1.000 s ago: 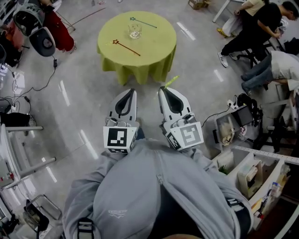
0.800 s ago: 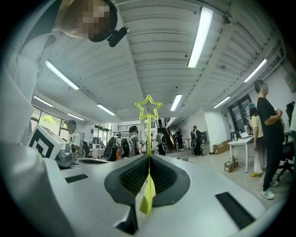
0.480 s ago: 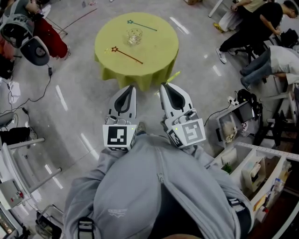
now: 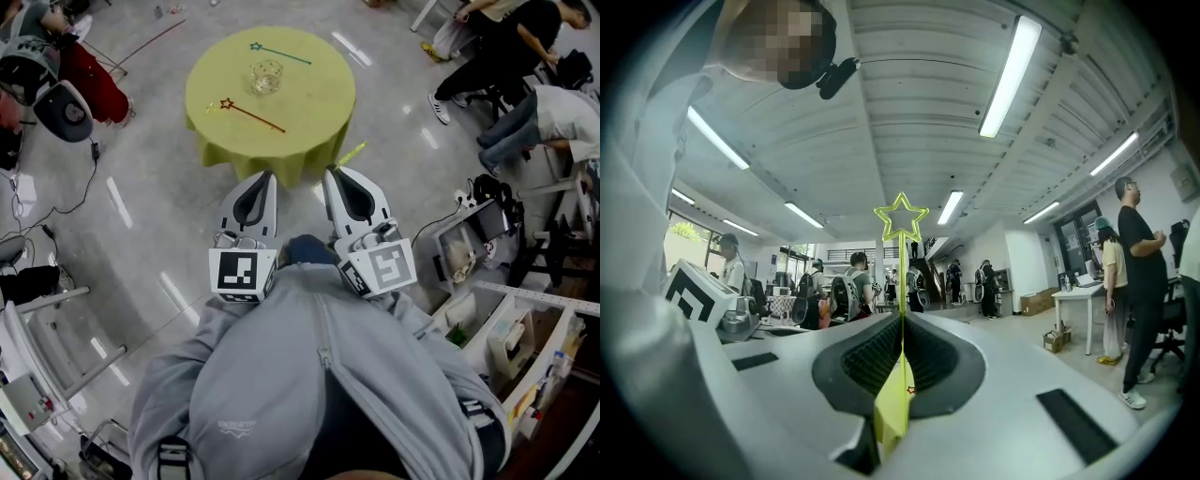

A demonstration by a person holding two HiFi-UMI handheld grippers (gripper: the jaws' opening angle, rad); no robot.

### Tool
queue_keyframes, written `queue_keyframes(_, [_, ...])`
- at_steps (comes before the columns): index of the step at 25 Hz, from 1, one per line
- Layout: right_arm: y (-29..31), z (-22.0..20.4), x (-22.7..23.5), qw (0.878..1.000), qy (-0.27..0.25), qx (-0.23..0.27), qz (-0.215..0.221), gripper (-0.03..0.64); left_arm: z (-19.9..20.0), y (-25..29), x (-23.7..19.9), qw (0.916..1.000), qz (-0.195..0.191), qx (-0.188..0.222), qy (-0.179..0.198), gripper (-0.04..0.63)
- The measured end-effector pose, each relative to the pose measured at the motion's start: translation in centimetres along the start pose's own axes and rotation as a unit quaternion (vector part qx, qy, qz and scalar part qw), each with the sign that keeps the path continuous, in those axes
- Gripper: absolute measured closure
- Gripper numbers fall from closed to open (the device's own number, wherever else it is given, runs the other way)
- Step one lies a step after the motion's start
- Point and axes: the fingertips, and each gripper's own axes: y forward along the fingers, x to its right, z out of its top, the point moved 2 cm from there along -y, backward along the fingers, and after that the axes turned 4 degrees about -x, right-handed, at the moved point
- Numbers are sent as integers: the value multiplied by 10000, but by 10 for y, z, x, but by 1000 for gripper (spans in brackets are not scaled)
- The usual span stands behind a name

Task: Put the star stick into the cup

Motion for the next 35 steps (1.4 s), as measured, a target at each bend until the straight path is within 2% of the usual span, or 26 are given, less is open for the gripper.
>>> queue_keyframes(3, [13, 6, -2, 10000, 18, 56, -39, 581, 5, 4, -7, 10000, -65, 13, 30, 578])
queue_keyframes(10, [22, 3, -8, 9997, -93, 39, 215, 581, 5, 10, -14, 9999, -21, 26, 95, 578])
queue_keyframes(16, [52, 9, 9, 9993, -119, 142, 309, 581, 10, 38, -27, 9999, -10, 47, 109, 578])
queue_keyframes(25, [120, 11, 73, 9991, -130, 124, 397, 581, 24, 123, -46, 9999, 4, 125, 50, 578])
queue_keyframes(35, [235, 27, 155, 9967, -99, 86, 798, 581, 51, 241, -98, 9992, 376, 153, 13, 578])
